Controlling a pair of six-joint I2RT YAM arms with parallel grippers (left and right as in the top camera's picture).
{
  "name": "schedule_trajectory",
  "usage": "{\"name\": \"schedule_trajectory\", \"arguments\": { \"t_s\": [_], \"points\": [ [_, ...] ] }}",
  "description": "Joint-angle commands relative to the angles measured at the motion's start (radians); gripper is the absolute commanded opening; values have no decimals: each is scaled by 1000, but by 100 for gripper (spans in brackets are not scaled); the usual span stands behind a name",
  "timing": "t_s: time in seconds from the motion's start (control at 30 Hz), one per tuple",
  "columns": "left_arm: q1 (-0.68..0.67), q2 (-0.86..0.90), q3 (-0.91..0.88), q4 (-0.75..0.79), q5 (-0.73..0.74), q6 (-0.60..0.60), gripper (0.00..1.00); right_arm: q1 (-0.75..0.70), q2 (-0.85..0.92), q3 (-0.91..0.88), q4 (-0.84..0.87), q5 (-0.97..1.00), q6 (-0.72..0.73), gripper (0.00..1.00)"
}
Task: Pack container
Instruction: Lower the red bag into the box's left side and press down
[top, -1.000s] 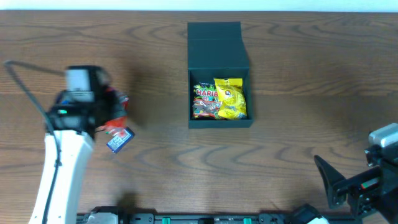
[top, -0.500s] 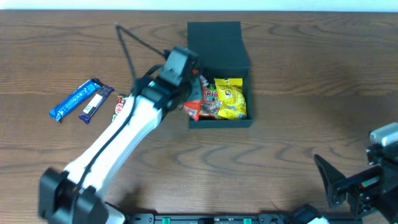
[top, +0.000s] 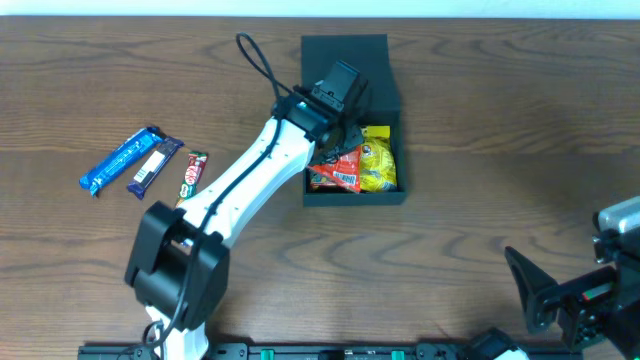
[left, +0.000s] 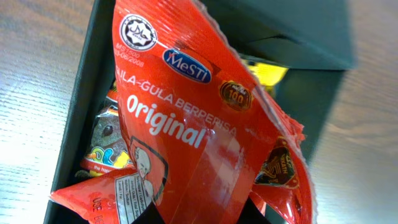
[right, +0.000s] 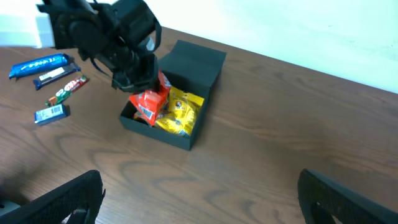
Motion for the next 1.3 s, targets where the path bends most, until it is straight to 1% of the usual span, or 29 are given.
{"name": "schedule_trajectory", "arguments": {
  "t_s": [0.0, 0.13, 0.53, 0.67, 1.03, 1.27],
  "points": [
    [0, 26, 21, -5, -31, -42, 6, 4, 3, 1, -3, 0, 13, 99],
    [0, 56, 20, -23, -37, -84, 6, 4, 3, 1, -10, 0, 13, 99],
    [0, 84, 20, -31, -18, -87, 6, 4, 3, 1, -24, 0, 13, 99],
    [0, 84, 20, -55, -5, -151, 6, 4, 3, 1, -24, 0, 13, 99],
    [0, 85, 20, -34, 61, -201, 6, 4, 3, 1, -32, 0, 13, 99],
    [0, 85, 21, -78, -27, -197, 6, 4, 3, 1, -37, 0, 13, 99]
  ]
}}
